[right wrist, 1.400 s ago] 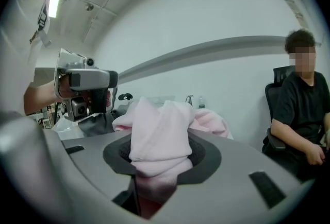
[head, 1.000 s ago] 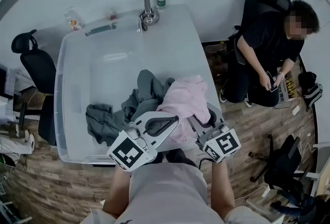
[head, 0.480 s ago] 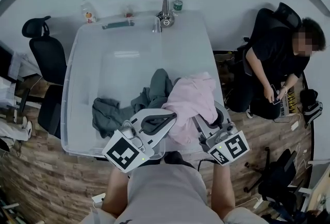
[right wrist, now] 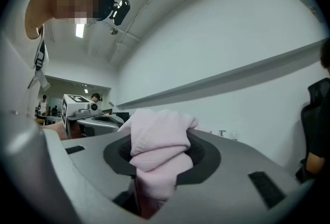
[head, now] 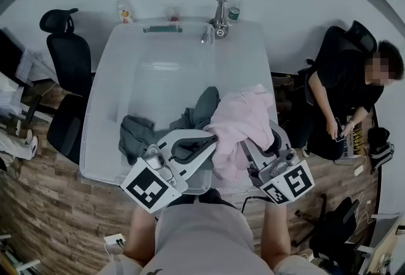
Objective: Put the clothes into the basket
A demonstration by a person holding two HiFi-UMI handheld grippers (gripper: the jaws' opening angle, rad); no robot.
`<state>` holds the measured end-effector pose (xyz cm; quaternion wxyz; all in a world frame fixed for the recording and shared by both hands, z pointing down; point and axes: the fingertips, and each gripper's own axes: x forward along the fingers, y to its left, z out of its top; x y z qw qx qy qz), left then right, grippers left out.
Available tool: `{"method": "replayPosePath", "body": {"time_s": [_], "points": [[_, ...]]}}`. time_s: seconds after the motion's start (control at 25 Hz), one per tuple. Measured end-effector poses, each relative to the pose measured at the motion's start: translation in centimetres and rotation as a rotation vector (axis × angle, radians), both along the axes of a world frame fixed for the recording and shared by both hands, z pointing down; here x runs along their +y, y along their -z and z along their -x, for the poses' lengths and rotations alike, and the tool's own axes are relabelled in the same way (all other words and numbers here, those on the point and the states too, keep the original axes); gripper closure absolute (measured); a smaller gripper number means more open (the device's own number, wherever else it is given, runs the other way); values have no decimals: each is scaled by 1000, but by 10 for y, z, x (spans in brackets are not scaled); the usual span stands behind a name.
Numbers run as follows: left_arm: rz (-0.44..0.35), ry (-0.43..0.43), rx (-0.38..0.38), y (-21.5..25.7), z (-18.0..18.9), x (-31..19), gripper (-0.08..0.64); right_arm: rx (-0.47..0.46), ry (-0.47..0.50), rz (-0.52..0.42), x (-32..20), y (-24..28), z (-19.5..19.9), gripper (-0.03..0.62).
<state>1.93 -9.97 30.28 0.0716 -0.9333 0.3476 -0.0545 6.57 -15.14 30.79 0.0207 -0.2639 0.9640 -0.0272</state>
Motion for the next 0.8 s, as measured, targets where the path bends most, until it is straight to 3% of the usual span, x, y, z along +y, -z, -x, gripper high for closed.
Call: {"method": "replayPosePath", "body": {"time_s": [0.32,0.8], "points": [[-68,63,-20,23,23,12,555,-1,34,-15,4,31,18,439],[-106,177,-15,37,82,22,555,-14,141,-70,11,66,79,440]]}}
